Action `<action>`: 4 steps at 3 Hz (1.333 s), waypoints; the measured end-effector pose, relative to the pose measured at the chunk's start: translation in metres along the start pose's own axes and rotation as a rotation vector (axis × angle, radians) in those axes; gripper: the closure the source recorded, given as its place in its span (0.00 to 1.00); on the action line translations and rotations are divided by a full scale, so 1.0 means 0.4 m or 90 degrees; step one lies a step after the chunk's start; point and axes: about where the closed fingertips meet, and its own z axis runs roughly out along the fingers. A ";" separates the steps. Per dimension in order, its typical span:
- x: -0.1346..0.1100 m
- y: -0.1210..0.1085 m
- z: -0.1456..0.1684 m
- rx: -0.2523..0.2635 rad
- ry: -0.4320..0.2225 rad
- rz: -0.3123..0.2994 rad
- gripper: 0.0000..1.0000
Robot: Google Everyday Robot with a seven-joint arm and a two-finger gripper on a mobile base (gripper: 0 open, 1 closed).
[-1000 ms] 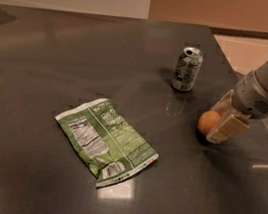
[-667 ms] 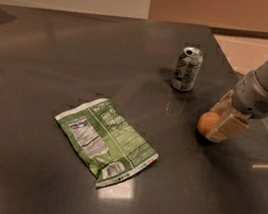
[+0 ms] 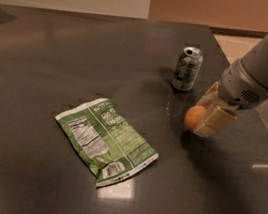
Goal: Move orange near green jalapeno chip bag
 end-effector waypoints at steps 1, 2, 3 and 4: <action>-0.072 0.029 0.023 -0.016 -0.001 -0.037 1.00; -0.122 0.045 0.053 -0.028 -0.001 -0.066 1.00; -0.154 0.057 0.084 -0.038 -0.004 -0.084 1.00; -0.172 0.064 0.104 -0.043 -0.006 -0.088 0.84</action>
Offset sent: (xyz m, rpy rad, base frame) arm -0.0150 0.0839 -0.0105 0.0027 0.0166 0.1769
